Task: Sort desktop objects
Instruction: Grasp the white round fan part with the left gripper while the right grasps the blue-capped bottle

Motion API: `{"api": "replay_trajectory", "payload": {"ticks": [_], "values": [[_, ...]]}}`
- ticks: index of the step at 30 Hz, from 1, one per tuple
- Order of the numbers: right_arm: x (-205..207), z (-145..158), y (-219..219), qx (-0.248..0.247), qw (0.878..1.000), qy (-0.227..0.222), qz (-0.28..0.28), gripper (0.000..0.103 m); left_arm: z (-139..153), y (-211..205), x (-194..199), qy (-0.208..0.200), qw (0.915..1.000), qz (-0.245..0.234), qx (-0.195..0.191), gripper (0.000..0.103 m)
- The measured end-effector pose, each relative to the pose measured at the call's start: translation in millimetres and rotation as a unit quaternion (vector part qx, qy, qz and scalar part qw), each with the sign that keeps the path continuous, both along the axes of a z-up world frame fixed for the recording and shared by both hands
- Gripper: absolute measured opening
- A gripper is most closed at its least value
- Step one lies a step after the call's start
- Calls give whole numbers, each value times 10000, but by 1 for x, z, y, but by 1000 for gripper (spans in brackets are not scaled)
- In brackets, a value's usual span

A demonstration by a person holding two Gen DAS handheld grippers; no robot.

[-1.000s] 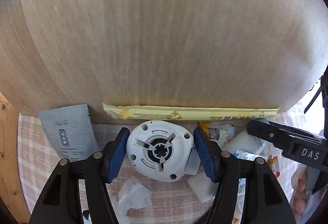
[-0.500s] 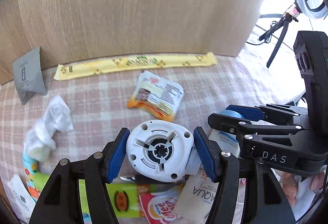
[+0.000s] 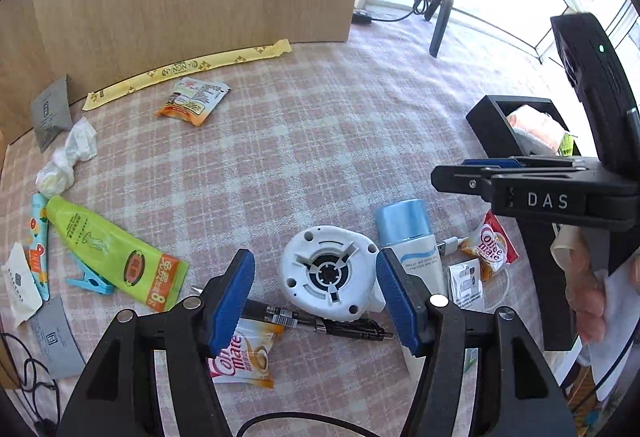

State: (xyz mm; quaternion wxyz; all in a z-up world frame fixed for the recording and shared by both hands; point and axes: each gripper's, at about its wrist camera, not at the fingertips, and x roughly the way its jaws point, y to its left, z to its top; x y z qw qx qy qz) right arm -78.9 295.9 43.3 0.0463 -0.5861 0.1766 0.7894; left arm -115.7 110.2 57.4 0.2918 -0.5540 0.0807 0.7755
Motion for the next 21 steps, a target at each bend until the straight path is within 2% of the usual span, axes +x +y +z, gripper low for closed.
{"api": "replay_trajectory", "payload": {"ticks": [3,8,13,16,19,21], "values": [[19,4,-1,-185,9998,11,74,44,10,-26,-3,-8,9994,339,13,61],[14,-10,-32,-239,9994,-54,245,49,-5,-36,-13,-435,9973,595,60,60],[10,-25,-42,-335,9988,-274,236,51,-14,-23,-17,-588,9971,484,65,60],[6,-32,-45,-428,9983,-317,229,57,-24,-11,-17,-619,9973,364,-137,59],[5,-39,-53,-568,9972,-388,302,57,-33,-5,-19,-603,9966,340,-442,56],[5,-40,-59,-399,9979,-357,378,57,-32,-5,-21,-651,9966,342,-368,54]]}}
